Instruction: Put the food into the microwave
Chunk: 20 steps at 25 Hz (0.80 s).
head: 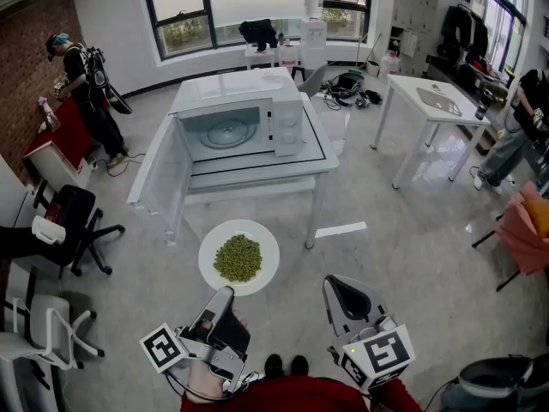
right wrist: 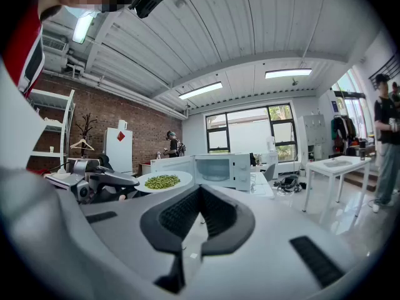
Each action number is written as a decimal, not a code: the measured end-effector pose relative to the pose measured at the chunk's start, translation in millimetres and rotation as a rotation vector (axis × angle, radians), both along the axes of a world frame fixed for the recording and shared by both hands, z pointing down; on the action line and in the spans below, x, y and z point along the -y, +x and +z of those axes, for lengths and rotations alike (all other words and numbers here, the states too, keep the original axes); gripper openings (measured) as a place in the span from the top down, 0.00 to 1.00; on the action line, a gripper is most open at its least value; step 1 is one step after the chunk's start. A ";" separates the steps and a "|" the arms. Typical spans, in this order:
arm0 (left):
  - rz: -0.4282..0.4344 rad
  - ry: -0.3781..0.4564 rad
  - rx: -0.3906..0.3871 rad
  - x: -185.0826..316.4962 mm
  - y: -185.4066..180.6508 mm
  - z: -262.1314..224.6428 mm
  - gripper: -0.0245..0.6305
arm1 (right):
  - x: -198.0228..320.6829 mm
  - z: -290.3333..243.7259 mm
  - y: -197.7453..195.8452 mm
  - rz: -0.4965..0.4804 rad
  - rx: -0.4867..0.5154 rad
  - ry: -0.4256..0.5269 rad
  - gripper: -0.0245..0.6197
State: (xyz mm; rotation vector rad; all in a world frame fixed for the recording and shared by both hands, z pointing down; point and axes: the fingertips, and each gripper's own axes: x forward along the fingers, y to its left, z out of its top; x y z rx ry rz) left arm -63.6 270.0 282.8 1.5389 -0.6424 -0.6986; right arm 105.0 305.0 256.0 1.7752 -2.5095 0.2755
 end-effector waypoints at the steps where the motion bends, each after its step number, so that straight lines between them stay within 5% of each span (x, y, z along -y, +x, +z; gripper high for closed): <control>1: -0.001 0.001 0.001 0.0 0.4 0.4 0.93 | 0.2 -0.3 0.5 -0.003 -0.004 0.001 0.94; 20: -0.024 -0.002 0.011 7.1 14.8 2.7 0.93 | 5.3 2.4 19.6 -0.012 0.007 0.008 0.94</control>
